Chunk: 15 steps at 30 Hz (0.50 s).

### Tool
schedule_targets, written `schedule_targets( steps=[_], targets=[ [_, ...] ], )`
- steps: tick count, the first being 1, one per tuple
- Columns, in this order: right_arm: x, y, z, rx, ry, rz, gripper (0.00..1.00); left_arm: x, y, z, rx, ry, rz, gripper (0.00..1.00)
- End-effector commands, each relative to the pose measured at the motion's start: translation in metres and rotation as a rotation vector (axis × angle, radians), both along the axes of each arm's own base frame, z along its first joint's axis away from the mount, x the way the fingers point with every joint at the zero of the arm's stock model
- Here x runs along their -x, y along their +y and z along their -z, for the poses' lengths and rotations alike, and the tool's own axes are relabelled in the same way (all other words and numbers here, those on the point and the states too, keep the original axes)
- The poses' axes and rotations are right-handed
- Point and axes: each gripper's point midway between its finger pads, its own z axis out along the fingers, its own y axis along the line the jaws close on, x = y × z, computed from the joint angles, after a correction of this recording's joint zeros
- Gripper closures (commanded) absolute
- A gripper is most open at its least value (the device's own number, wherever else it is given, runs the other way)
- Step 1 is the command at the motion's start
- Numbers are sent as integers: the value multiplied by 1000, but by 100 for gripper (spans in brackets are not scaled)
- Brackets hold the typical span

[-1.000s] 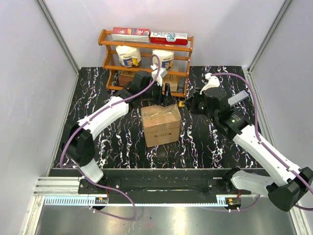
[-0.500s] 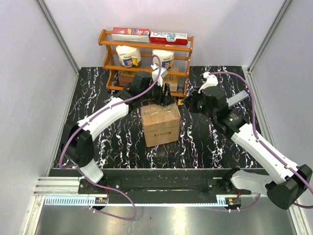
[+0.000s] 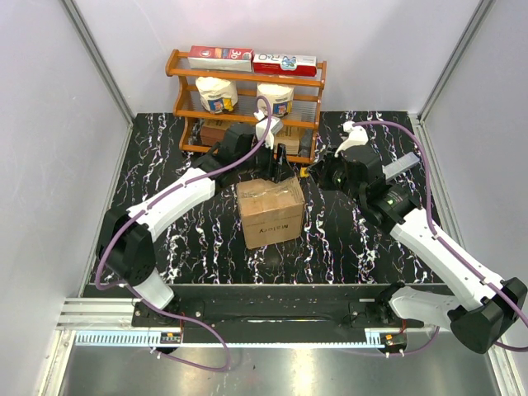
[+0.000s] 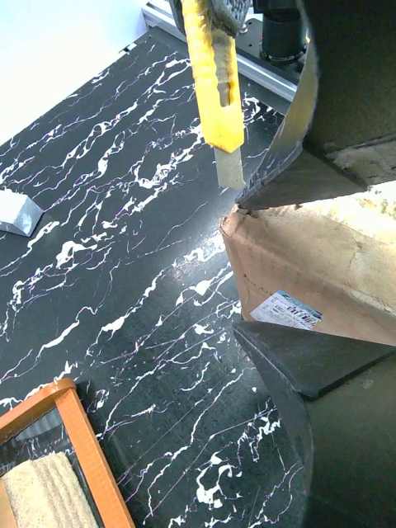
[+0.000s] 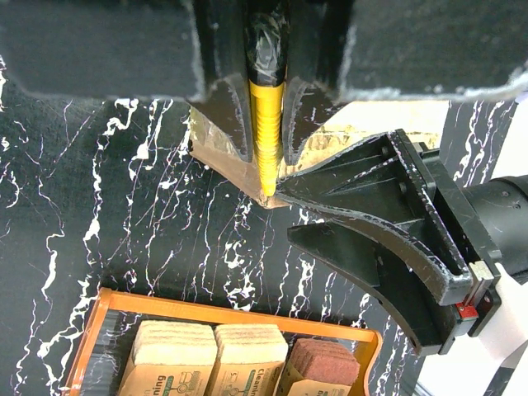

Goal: Unpack the express box

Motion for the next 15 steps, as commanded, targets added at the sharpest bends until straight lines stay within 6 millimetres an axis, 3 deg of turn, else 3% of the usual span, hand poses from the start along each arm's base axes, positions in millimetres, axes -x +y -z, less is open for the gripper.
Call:
schedule_targets(
  steps=[1, 9, 15],
  targets=[
    [0, 5, -15, -18, -41, -26, 100, 1, 8, -1, -26, -22, -21, 40],
    [14, 14, -4, -22, 11, -109, 100, -2, 10, 7, -38, 3, -60, 40],
    [20, 8, 14, 6, 58, -94, 100, 2, 12, 12, -55, 9, -70, 40]
  ],
)
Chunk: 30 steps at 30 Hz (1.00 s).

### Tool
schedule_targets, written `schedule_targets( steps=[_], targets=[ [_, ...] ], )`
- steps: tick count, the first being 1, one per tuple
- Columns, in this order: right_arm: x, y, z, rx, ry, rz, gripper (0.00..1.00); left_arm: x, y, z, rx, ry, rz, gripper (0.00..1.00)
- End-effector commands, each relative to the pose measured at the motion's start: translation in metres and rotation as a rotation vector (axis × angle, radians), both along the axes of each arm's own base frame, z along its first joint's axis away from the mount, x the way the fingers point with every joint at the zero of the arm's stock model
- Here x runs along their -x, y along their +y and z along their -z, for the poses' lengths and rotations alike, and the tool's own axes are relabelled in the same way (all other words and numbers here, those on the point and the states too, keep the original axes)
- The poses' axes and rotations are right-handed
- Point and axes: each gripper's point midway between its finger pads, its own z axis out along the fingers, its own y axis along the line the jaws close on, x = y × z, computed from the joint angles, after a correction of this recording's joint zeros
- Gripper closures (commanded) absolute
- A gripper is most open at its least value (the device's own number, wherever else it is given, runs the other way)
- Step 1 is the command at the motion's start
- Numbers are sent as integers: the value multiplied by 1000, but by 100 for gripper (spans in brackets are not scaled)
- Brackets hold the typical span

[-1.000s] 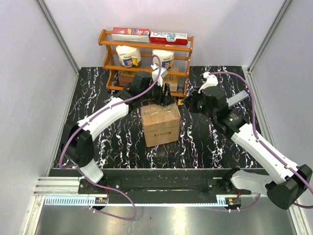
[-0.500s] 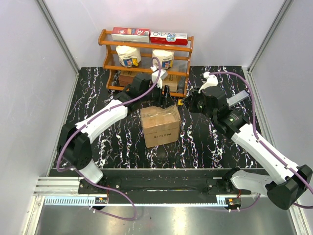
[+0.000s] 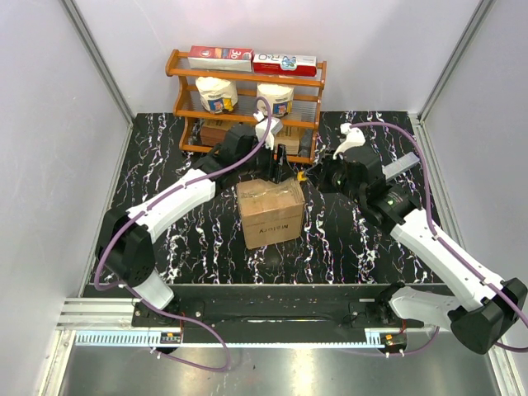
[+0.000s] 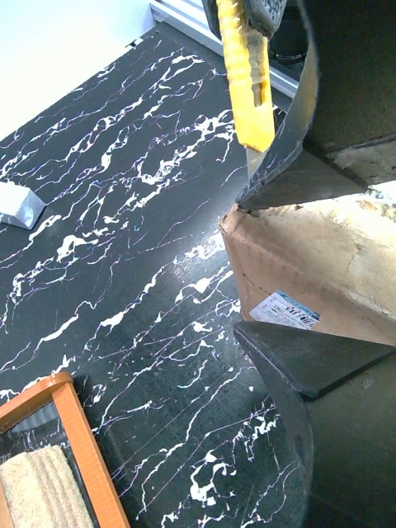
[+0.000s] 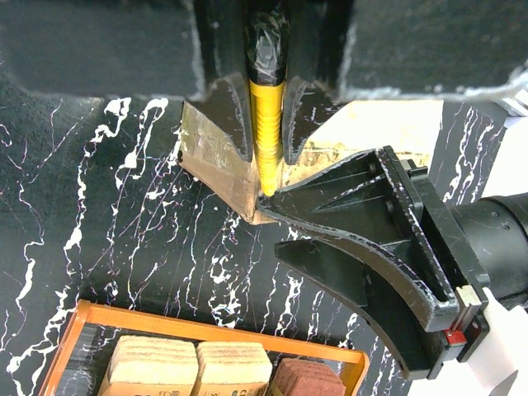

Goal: Unpack the express box

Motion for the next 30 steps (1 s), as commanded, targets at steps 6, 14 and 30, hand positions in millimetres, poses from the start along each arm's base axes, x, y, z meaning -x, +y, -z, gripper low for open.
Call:
schedule_targets(
  steps=[6, 14, 30],
  targets=[
    [7, -10, -14, -1, -27, 23, 100, 7, 14, 10, -49, 2, -38, 40],
    [0, -9, -26, 4, -57, 34, 100, 7, 14, 10, -48, 0, -38, 40],
    [-10, -4, -22, 17, -68, 35, 100, 10, 11, 8, -43, -10, -24, 40]
  ],
)
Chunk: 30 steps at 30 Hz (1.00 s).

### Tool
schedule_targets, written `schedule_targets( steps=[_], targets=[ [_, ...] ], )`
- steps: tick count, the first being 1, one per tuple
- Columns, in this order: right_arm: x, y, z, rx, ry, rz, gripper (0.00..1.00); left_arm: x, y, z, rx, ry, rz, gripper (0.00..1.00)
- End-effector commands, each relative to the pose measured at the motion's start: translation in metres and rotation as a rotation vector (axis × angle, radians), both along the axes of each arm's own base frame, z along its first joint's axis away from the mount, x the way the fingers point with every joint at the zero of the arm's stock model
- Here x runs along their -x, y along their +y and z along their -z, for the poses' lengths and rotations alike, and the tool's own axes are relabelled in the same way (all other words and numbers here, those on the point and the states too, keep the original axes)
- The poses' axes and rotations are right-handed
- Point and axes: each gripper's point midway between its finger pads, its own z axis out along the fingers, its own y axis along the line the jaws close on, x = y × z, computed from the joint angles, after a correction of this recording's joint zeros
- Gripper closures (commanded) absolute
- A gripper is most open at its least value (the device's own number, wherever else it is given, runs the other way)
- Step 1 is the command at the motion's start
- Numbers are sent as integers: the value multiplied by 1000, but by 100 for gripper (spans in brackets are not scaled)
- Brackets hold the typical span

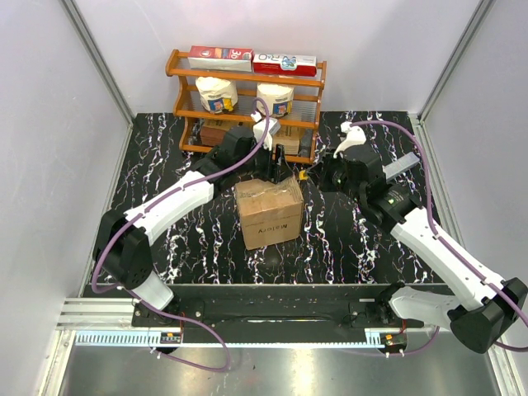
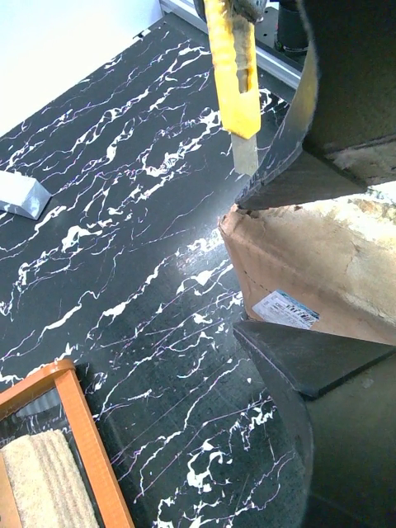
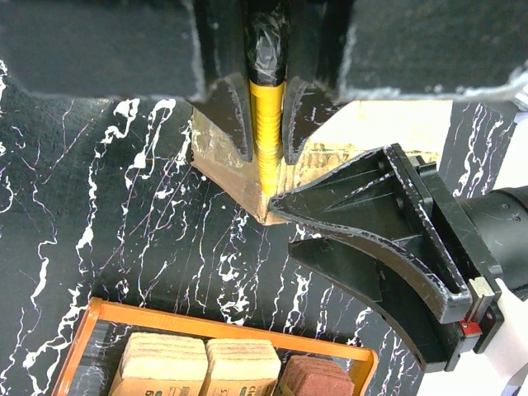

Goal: Unpack the express box

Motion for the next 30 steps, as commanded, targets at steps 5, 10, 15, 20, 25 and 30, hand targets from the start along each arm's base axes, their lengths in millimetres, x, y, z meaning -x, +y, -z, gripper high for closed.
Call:
schedule_targets(
  steps=[5, 10, 15, 20, 25, 30],
  targets=[
    [-13, -2, -29, -11, -93, 40, 100, 7, 8, 8, -42, 0, -1, 40],
    [-14, -2, -37, -13, -112, 37, 100, 8, 7, 8, -40, 2, 4, 40],
    [-13, 3, -29, -10, -93, 14, 100, 7, 6, 7, -40, -2, 5, 40],
    [-12, 7, -23, -13, -75, -1, 100, 7, 6, 5, -39, -8, 4, 40],
    [-7, 9, -11, -19, -41, -20, 100, 7, 7, 9, -47, -6, 2, 40],
    [3, 11, 0, -30, 2, -46, 100, 7, 8, 12, -48, 5, -6, 41]
  ],
)
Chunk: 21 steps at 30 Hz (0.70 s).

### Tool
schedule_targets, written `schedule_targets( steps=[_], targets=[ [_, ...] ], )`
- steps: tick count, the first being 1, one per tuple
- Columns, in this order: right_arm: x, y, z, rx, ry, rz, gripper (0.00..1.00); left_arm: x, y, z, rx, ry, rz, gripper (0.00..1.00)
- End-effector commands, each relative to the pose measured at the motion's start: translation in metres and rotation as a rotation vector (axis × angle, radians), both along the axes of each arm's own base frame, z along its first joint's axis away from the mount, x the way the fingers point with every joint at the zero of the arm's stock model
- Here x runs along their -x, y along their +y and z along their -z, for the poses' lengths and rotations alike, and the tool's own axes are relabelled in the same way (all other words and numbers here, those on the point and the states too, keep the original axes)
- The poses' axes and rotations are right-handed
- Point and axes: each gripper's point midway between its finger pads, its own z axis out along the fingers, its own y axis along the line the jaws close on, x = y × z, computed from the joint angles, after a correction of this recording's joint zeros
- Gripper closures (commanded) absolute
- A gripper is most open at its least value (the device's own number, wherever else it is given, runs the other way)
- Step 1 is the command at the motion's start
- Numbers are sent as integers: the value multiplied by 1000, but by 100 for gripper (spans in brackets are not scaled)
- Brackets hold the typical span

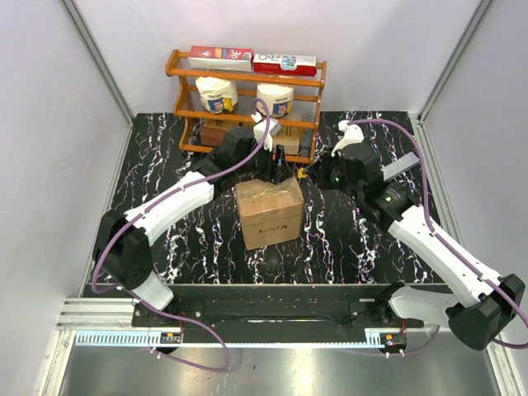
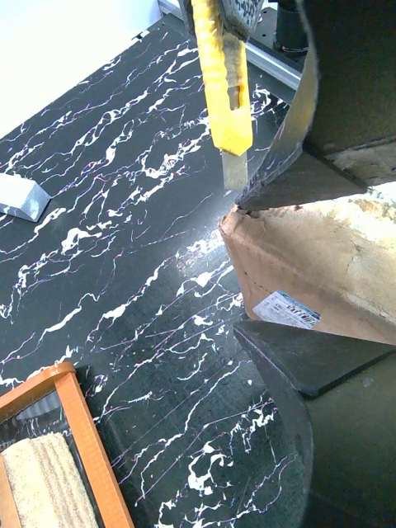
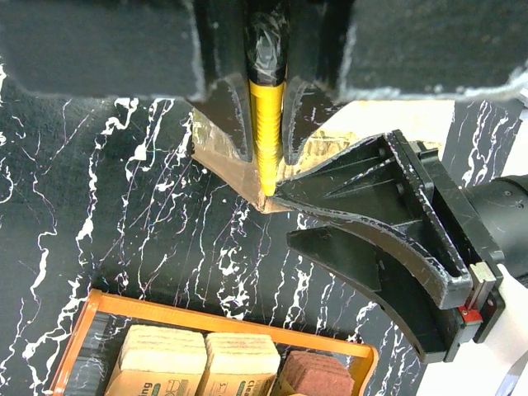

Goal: Unpack the express box

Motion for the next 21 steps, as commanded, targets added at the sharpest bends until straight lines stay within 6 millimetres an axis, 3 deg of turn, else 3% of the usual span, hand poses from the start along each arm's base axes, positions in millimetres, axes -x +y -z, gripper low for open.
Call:
schedule_targets(
  steps=[1, 6, 13, 21],
  targets=[
    [11, 7, 4, -34, 25, -44, 100, 7, 8, 11, -48, 13, -7, 41],
    [26, 4, 25, -16, 96, -68, 100, 6, 12, 20, -65, 44, -39, 43],
    [50, -8, 51, 36, 198, -85, 100, 12, 29, 55, -192, 124, -114, 49],
    [72, -10, 61, 36, 270, -131, 100, 21, 49, 86, -303, 195, -193, 57]
  ],
)
